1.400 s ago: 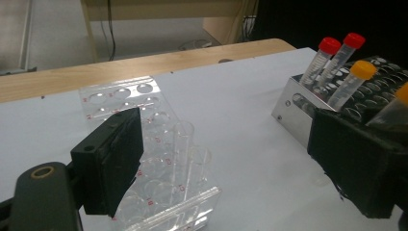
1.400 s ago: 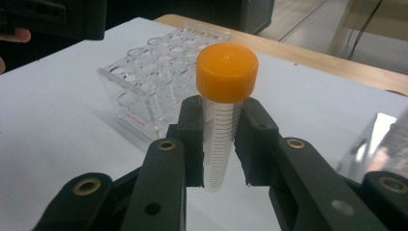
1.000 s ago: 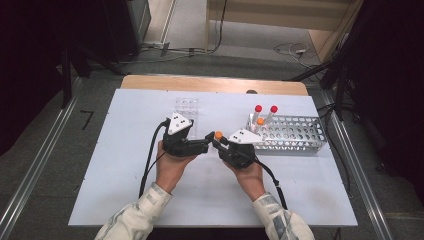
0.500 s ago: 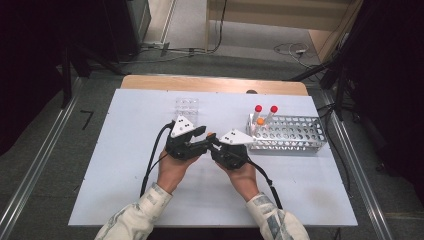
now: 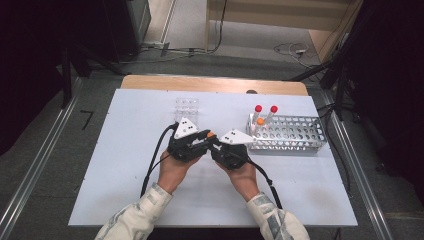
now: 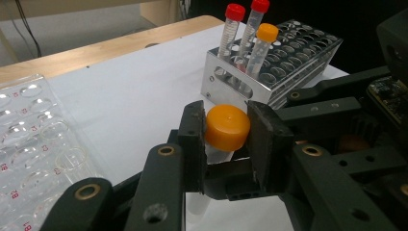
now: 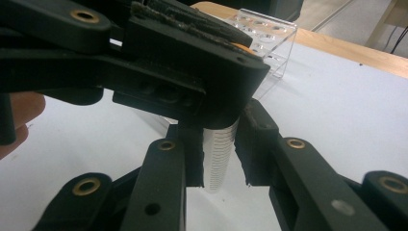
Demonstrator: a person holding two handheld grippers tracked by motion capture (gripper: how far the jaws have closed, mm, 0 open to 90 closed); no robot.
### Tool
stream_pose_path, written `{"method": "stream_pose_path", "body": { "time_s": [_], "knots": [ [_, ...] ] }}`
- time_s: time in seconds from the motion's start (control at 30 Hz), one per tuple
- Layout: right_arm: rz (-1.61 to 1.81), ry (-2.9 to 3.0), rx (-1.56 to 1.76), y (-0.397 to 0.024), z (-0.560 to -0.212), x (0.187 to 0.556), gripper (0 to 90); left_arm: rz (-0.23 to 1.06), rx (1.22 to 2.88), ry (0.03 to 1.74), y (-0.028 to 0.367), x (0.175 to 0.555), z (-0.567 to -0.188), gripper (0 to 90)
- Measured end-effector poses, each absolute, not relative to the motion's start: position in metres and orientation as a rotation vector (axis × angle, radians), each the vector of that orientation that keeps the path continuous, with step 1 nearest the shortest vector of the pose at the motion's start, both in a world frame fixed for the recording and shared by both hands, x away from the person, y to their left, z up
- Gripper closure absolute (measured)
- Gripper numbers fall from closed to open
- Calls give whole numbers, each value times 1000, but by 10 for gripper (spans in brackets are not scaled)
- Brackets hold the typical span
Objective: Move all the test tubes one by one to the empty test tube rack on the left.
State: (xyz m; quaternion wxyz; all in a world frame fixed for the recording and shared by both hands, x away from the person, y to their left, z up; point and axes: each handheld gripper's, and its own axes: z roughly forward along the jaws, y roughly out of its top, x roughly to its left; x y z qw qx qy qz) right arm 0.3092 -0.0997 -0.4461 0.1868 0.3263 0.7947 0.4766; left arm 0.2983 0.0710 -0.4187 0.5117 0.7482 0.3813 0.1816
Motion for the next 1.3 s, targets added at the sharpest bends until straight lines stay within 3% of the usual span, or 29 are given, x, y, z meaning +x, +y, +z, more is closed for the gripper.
{"method": "stream_pose_path", "body": {
  "time_s": [0.3, 0.5, 1.3],
  "knots": [
    [1370, 2267, 895, -103, -441, 305, 501, 443, 1760, 929, 80, 297, -410, 700],
    [1367, 2279, 869, -110, -436, 299, 421, 450, 1718, 965, 95, 298, -399, 704],
    [1342, 2248, 889, -148, -432, 292, 412, 522, 1651, 1043, 134, 303, -376, 704]
  ]
}}
